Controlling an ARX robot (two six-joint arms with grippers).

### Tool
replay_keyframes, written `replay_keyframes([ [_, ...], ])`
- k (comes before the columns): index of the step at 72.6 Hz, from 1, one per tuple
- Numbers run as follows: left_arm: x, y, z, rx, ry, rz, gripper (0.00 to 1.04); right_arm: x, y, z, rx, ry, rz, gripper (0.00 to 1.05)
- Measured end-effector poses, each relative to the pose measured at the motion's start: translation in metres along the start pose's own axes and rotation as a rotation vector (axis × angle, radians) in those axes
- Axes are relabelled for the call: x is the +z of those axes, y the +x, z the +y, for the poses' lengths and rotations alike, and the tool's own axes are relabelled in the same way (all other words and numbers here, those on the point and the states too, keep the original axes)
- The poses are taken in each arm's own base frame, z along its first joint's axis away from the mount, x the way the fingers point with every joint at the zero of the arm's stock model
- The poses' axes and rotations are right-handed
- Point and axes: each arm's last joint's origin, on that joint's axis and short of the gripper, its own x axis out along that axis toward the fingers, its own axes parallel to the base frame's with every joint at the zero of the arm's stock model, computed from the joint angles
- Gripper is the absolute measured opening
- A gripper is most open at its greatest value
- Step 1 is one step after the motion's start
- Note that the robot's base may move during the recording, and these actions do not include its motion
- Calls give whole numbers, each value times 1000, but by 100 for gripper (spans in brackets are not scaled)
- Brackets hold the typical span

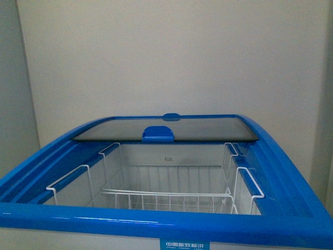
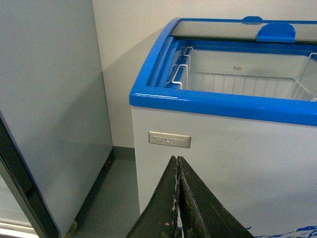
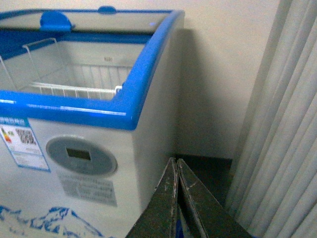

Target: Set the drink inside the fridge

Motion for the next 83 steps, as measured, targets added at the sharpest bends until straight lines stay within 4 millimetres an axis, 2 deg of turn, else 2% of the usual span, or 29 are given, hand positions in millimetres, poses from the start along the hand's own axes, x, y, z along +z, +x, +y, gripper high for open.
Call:
replay_keyframes([
  [14,0,0,0,0,-2,0,4,2,-3,0,-1,-1,-29,4],
  [27,0,0,0,0,-2,0,37,2,-3,0,-1,0,-29,34],
  [54,0,0,0,0,-2,0,98,2,-3,0,0,0,-29,97],
  [83,0,0,0,0,-2,0,97,2,-3,0,0,1,-29,97],
])
